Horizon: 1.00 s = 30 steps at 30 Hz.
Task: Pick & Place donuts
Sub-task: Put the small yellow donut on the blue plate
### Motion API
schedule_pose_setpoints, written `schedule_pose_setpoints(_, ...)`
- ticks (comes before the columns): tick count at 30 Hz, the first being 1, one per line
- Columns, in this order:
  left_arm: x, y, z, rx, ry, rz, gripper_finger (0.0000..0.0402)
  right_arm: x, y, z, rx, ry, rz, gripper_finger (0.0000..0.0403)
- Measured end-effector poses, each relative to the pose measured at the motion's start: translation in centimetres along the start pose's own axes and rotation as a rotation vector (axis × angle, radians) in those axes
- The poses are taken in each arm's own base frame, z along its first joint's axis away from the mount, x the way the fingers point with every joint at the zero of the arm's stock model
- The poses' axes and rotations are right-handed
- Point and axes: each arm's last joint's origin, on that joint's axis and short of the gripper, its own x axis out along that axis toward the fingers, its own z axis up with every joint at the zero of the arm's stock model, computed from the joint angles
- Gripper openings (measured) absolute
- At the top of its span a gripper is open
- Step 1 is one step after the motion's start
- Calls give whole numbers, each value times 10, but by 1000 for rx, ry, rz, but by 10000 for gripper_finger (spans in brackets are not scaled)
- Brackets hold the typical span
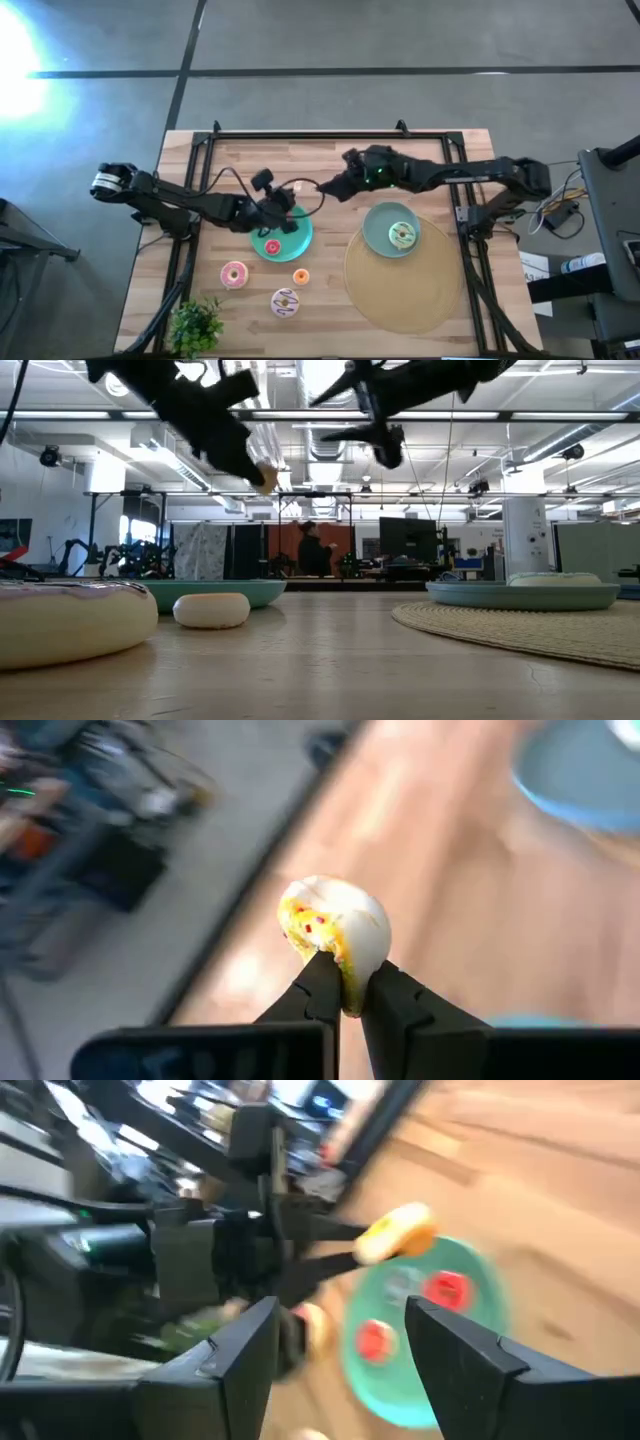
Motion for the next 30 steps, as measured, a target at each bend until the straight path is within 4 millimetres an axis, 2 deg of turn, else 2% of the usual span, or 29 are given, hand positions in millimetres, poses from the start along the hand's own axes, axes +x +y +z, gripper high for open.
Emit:
schedule_pose_setpoints(5,5,-18,-27,103,79,-291,5,-38,6,-1,-74,-7,-160,210)
schedule_pose_setpoints(9,17,-29,-40,155,117,-301,5,-60,8,3,-97,-115,-275,210)
schedule_pose_setpoints(12,29,-38,-45,206,161,-299,5,-69,11,6,-100,-159,-285,210)
schedule_pose_setpoints(17,43,-55,-51,305,220,-356,5,-71,11,7,-100,-163,-286,210)
schedule_pose_setpoints(20,50,-60,-55,356,269,-326,5,-70,10,6,-99,-158,-289,210)
schedule_pose_setpoints(26,53,-61,-58,436,329,-306,5,-68,9,6,-98,-147,-292,210)
schedule_pose_setpoints(30,52,-61,-56,429,322,-308,5,-68,9,5,-101,-146,-295,210)
